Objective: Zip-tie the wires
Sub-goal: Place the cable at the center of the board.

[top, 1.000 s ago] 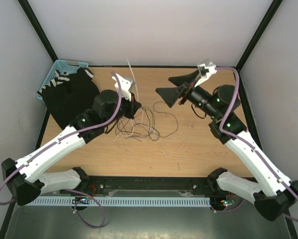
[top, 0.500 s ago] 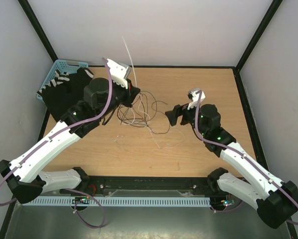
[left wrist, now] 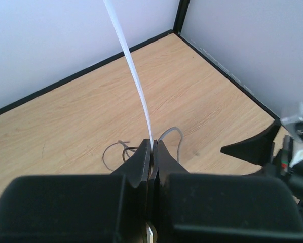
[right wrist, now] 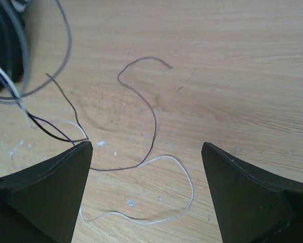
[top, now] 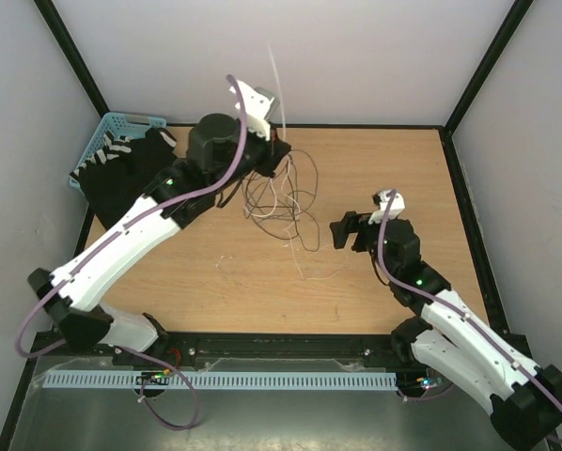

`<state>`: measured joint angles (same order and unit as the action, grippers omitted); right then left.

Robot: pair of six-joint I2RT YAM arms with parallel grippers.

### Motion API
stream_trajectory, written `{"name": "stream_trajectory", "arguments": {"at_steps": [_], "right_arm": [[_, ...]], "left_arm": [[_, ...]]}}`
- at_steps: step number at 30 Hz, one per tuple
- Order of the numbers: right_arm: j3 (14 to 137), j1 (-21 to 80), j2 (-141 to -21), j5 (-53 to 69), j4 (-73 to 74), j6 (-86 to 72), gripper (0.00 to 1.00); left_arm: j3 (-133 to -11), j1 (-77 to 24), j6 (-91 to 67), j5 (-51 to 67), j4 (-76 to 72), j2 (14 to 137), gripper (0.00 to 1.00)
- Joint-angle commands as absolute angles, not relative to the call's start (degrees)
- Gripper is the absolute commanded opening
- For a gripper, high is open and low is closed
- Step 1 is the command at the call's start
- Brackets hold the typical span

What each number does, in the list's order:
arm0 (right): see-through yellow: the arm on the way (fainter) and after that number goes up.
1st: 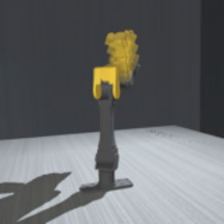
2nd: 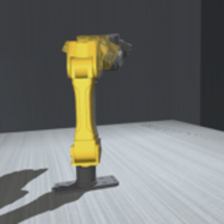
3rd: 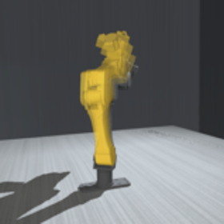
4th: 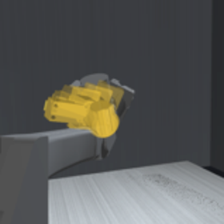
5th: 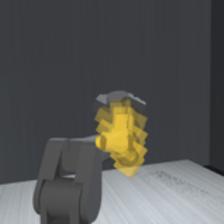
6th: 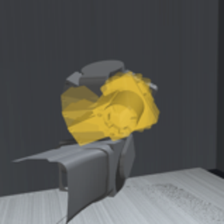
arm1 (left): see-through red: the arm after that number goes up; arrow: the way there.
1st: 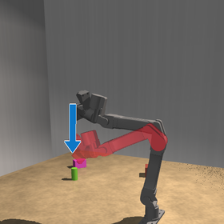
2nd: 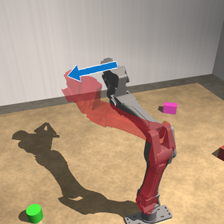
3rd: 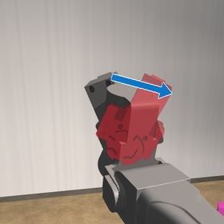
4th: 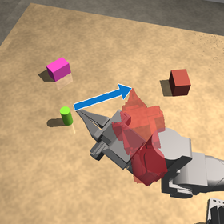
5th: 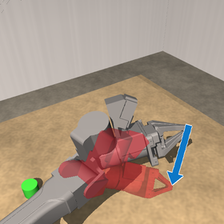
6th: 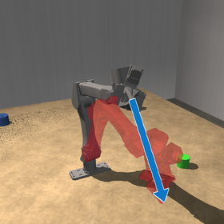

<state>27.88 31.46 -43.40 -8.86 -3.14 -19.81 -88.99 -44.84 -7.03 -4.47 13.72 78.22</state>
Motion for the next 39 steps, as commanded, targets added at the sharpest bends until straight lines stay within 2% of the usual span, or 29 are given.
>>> {"name": "stream_trajectory", "arguments": {"at_steps": [1,6,11,16,19,24,28,31,39], "right_arm": [[27.9,31.3,-39.5,-17.2,-1.8,-22.9,0.99],[25.3,31.3,-35.9,-22.6,-1.1,-25.8,0.99],[23.4,31.3,-33.6,-25.3,-1.1,-26.2,0.99],[22.7,31.3,-34.5,-25.3,-0.9,-26.6,0.99],[22.4,31.3,-35.4,-24.9,-1.1,-27.0,0.99],[21.4,31.3,-37.1,-23.5,-2.2,-28.0,0.99],[21.6,31.3,-38.9,-22.1,-2.7,-28.3,0.99],[21.8,31.3,-39.8,-21.4,-2.9,-28.4,0.99],[21.5,31.3,-39.9,-21.3,-2.9,-28.1,0.99]], "left_arm": [[-97.0,-45.1,-7.0,-1.0,12.6,86.1,0.00],[-110.0,-45.9,-8.3,1.8,12.8,97.0,0.00],[-128.5,-46.2,-8.9,2.2,18.8,108.1,0.00],[-132.2,-43.9,-12.2,-0.5,18.7,109.9,0.00],[-123.2,-39.3,-19.4,2.5,18.2,106.7,0.00],[-93.1,-33.6,-28.3,4.2,7.8,98.8,0.00],[-75.5,-31.7,-33.4,1.8,1.4,97.0,0.00],[-69.1,-31.3,-34.6,0.4,-1.0,97.8,0.00],[-63.1,-31.8,-35.8,-2.1,-3.8,97.9,0.00]]}}
